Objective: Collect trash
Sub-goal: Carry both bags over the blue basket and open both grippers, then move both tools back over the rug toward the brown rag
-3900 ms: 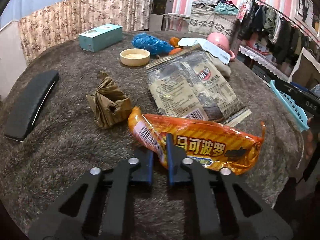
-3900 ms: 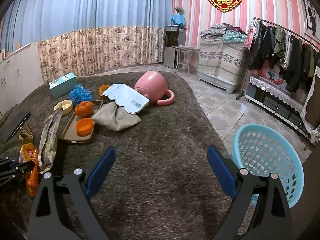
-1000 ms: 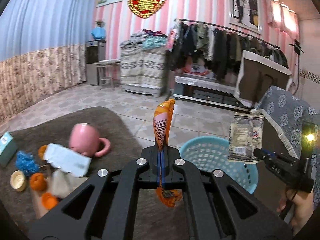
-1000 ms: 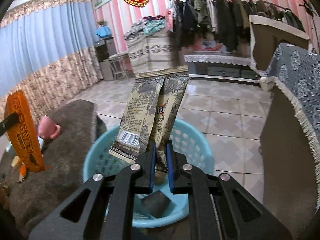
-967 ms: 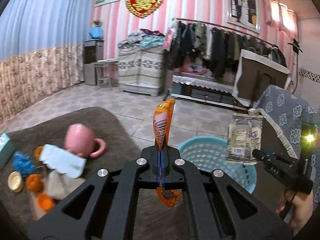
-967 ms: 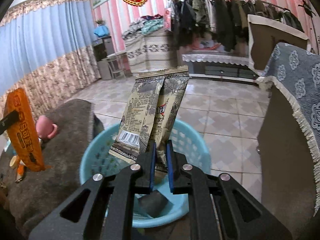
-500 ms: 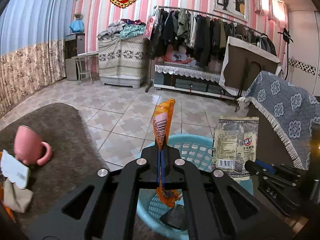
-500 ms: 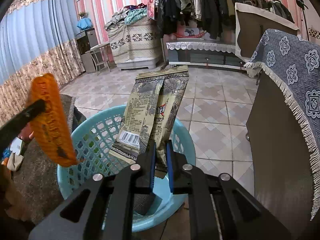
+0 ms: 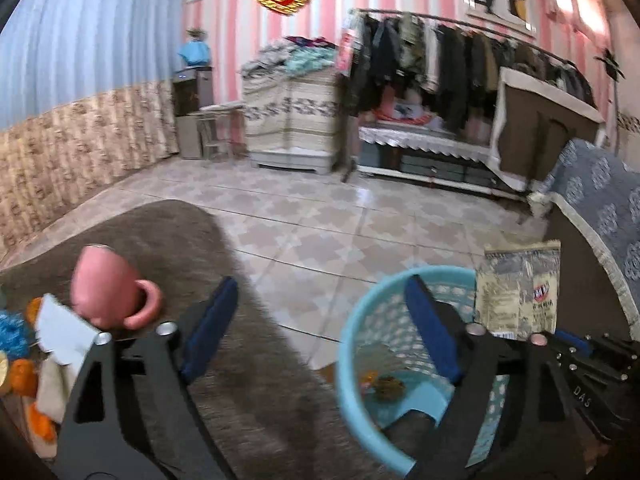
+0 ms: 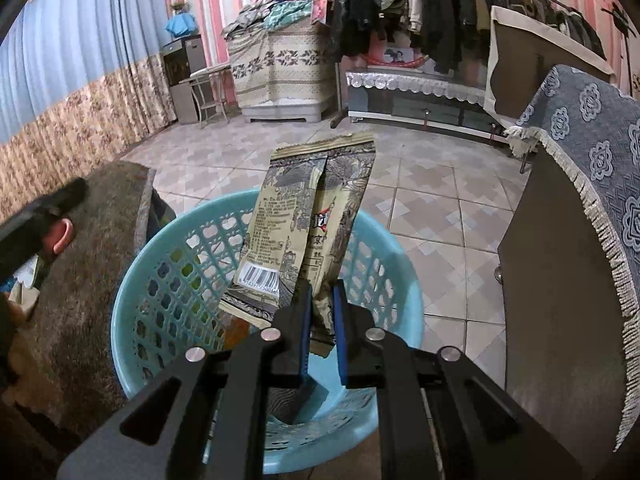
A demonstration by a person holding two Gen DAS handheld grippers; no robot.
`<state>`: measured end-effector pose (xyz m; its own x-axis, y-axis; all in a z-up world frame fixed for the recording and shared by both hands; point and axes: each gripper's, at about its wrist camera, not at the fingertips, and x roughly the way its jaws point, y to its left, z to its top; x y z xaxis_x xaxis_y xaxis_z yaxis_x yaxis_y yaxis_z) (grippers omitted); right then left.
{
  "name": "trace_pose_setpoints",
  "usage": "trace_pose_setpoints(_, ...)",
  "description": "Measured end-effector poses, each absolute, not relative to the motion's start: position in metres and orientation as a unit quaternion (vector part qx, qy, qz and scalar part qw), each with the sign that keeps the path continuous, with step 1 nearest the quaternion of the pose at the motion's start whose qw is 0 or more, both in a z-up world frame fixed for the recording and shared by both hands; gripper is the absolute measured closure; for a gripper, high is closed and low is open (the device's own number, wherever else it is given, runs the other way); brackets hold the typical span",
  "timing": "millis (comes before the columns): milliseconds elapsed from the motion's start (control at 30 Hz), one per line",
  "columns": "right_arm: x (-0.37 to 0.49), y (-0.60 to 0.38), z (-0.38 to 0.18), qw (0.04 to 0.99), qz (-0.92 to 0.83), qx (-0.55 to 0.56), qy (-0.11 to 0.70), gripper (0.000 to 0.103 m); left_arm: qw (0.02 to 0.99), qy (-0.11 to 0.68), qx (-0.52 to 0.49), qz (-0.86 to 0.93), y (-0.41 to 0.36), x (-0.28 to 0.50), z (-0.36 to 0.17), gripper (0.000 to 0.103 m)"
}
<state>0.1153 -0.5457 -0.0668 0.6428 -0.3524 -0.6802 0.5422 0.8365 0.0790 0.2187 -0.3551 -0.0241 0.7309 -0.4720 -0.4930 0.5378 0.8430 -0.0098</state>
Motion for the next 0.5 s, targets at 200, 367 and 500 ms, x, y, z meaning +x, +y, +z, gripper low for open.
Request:
trace_pose_setpoints(200,0.130,-0.527,-0.066,0.894,-0.246,0.111,0.358,0.085,0.945,0.232,0.051,-0.225,-0.311,0.210,-0.005,0.009)
trace_pose_setpoints(367,0.135,-0.513,-0.063,0.899,-0.240,0.099,0.353,0.043,0.952,0.223,0.037,-0.205,-0.280,0.198,0.008,0.008)
trace_pose_setpoints(500,0.131,-0.505,-0.054,0.909,-0.228,0.106,0.333,0.020,0.962,0.203,0.041,-0.180,-0.258,0.185,0.020,0.006)
